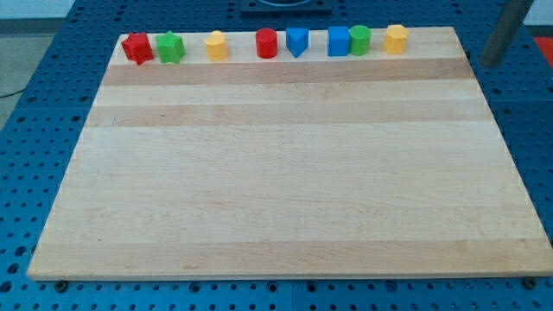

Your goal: Separate the blue blocks from horizontal line of blocks

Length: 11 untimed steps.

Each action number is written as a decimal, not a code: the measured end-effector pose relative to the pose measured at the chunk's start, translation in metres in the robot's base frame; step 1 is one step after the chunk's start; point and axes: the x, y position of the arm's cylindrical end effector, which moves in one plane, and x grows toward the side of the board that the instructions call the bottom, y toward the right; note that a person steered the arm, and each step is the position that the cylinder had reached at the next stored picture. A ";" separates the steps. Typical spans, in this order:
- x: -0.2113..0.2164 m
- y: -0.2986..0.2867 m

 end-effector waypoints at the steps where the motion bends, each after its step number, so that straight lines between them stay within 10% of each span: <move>1: -0.001 0.000; 4: -0.096 -0.088; 8: -0.096 -0.264; 11: -0.076 -0.244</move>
